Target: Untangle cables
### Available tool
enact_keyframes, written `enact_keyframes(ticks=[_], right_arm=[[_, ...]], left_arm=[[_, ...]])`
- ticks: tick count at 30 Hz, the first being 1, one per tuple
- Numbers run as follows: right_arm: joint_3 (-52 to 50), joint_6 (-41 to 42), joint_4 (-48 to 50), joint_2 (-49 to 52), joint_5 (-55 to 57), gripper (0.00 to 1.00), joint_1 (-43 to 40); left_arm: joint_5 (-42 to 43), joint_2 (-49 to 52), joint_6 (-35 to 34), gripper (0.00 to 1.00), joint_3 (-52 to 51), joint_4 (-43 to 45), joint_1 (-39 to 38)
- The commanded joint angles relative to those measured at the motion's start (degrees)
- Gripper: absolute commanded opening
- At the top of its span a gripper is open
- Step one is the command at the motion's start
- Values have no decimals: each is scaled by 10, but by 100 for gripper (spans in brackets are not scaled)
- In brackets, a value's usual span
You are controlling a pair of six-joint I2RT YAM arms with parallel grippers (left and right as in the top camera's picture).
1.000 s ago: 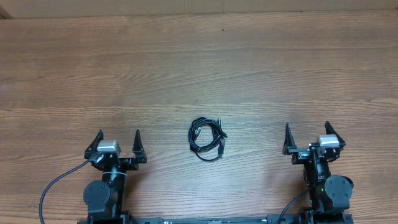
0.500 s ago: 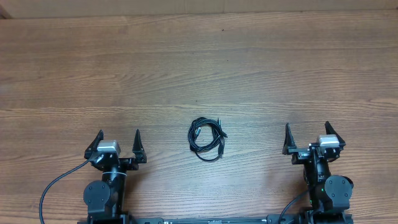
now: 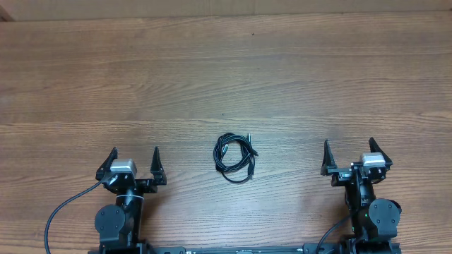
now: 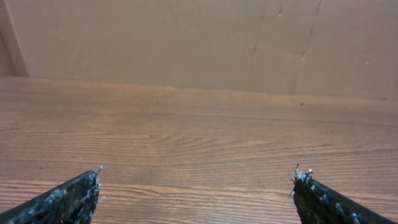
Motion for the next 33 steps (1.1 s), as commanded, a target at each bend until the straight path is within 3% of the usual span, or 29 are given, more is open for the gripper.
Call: enact_keyframes(ticks=[1,14,26,33], right_arm=[[-6,0,3,-6,3,100,4],[-6,0,3,-6,4,100,4],[-6,0,3,-6,3,100,4],[-6,0,3,-6,4,100,4]], left_arm=[[-27,-3,0,99,-4,-1,4],[-21,-3,0,100,19,68,4],[-60,7,4,100,153,69,4],[-59,103,-1,100,263,72,4]])
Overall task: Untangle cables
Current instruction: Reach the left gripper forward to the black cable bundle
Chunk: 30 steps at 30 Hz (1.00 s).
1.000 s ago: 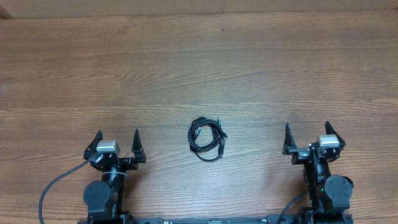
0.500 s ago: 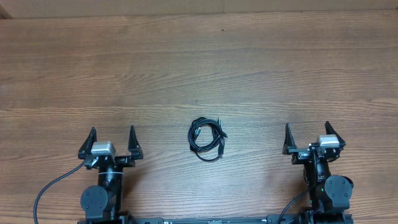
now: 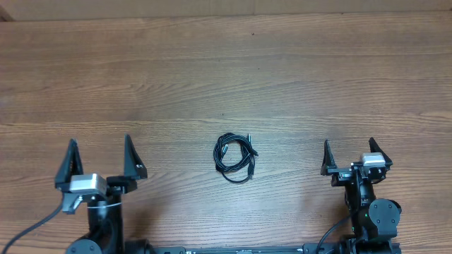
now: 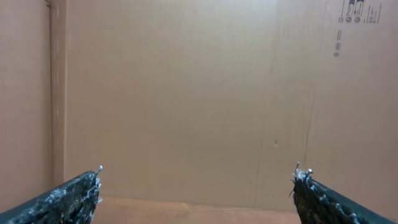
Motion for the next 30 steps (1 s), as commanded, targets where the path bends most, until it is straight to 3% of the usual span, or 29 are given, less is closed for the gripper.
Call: enact_keyframes(ticks=[1,5,8,15,19,26,30], right_arm=[[-6,-1,3,-6,3,100,4],[-6,-1,3,-6,4,100,4],[-6,-1,3,-6,3,100,4],[-6,-1,3,-6,3,100,4],[-6,-1,3,-6,4,100,4],[-6,-1,3,-6,3,100,4],[-6,-1,3,-6,3,100,4]], left_arm=[[-9,63,-5,100,70,2,4],[16,153,-11,100,163,-21,4],[45,224,-11,100,253,-91,4],[137,399,-11,99,495,-362,4],[171,485,-55,100,611,-514,-8],[365,558,-65,99,646,-589,-50],[383,600,-65,99,646,-625,-53]])
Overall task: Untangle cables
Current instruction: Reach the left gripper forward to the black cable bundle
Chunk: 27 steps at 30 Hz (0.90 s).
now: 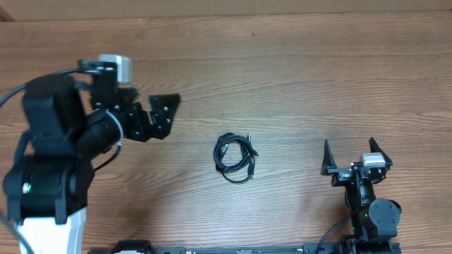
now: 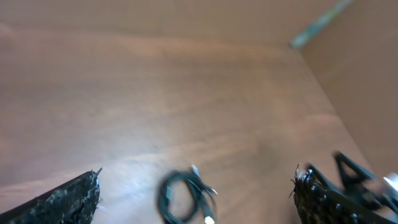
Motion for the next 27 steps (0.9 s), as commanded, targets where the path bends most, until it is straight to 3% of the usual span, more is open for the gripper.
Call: enact_keyframes(ticks=[1,7,11,14,19,27], right_arm=[[-6,0,3,-5,3,100,4],[-6,0,3,-5,3,100,4],[-6,0,3,-5,3,100,4],[-6,0,3,-5,3,100,4],[-6,0,3,-5,3,100,4],[-6,0,3,-5,3,100,4]], left_arm=[[72,42,-12,100,14,-20,-3],[59,109,-12,100,14,-92,-19],[-2,150,-29,100,14,-138,-52],[-102,176,-83,94,14,-163,-95],[-241,224,-194,94,12,-185,-189],[-332,324,-328,94,-5,-181,-310]])
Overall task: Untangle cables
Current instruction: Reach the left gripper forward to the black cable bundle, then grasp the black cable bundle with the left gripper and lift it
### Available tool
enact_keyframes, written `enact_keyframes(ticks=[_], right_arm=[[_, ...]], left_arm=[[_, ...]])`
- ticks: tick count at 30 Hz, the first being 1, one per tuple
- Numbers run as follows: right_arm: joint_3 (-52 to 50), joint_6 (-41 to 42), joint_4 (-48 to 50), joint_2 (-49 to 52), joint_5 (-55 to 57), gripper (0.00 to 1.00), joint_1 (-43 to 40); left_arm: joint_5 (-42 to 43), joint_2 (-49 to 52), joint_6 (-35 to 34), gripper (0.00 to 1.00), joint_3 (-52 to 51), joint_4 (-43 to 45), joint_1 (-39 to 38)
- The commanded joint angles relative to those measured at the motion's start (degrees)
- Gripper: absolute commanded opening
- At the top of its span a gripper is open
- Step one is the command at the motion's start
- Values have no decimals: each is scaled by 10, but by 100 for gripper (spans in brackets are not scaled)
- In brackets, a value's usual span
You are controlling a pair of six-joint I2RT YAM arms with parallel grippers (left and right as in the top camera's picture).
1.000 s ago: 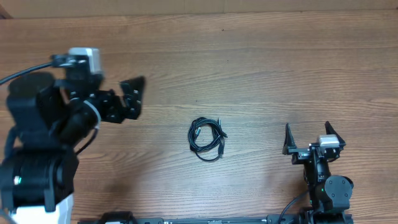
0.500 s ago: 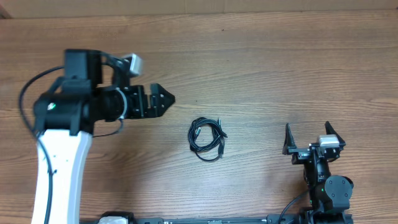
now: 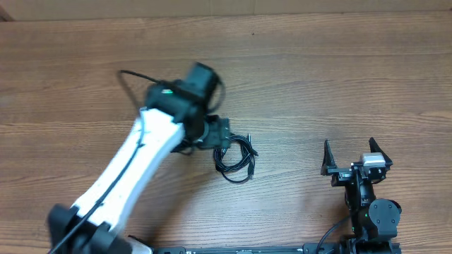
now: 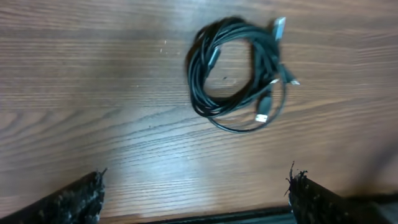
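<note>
A black cable (image 3: 235, 159) lies wound in a small tangled coil on the wooden table (image 3: 318, 77), its plugs sticking out on the right side. My left gripper (image 3: 217, 132) hangs just beyond the coil's far left rim, largely hidden under its own wrist. In the left wrist view the coil (image 4: 195, 81) lies ahead of the left gripper (image 4: 196, 177), which is open with nothing between its fingers. My right gripper (image 3: 349, 149) stands open near the front right, away from the coil.
The left arm (image 3: 134, 176), white and black, stretches from the front left corner across the table to the coil. A cardboard wall (image 3: 212, 5) runs along the far edge. The table's front edge (image 4: 205, 218) shows as a dark strip.
My left gripper was over the far left of the table, well away from the coil; now it is right by the coil's far left rim, still open. The right arm is unchanged.
Both grippers first stood open at the front edge, the coil between them. Then the left gripper sat further left, its camera facing the cardboard wall. Later it was over the far left with the coil in its view, and now it hangs beside the coil.
</note>
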Motion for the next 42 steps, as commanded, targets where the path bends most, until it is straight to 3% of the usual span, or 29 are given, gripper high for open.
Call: enact_keyframes(ticks=[1,3,9,16,20,22,28,37,42], right_arm=[[-6,0,3,-5,3,100,4],[-6,0,3,-5,3,100,4],[-6,0,3,-5,3,100,4],[-6,0,3,-5,3,100,4],[-6,0,3,-5,3,100,4],[-6,0,3,-5,3,100,4],[-6,0,3,-5,3,100,4],[-6,0,3,-5,3,100,4],[-6,0,3,-5,3,100,4]], left_arm=[[-75,45,-111,90,-7,-1,-31],[-73,65,-146,85,-7,-1,-37],[-88,96,-211,80,-9,7,-37],[-86,96,-205,78,-87,80,-36],[-31,96,-151,76,-134,164,-34],[-16,96,-128,71,-156,208,-34],[-38,97,-132,48,-189,233,-33],[-42,97,-136,49,-217,280,-33],[-42,97,-138,44,-221,294,-33]])
